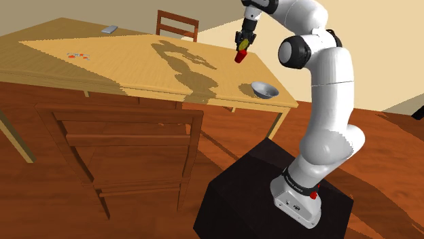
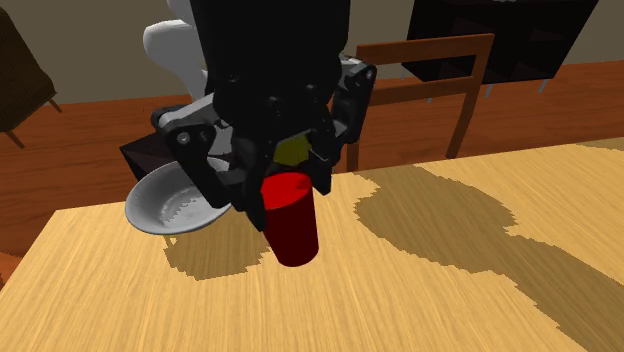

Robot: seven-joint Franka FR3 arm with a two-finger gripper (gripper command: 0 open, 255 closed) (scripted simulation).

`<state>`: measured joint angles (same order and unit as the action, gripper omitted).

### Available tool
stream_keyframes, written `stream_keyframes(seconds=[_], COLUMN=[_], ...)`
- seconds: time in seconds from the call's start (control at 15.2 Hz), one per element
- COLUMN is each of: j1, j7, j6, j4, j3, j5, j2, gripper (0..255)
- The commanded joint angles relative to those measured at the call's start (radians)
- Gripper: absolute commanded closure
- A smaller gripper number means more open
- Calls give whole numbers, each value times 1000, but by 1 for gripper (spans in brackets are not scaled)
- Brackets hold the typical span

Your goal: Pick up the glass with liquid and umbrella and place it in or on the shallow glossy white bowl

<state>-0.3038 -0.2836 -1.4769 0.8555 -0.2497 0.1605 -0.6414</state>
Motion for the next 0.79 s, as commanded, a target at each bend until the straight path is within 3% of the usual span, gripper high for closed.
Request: stream_keyframes(seconds=[0.0,0.33,0.73], j1=[19,41,34], j7=[-19,-61,-102], j6=[-67,-195,-271], j4=[178,552,849], j3=[-13,-41,-69], j5=[-17,-68,-132], j2=[111,360,589], gripper=[255,255,255])
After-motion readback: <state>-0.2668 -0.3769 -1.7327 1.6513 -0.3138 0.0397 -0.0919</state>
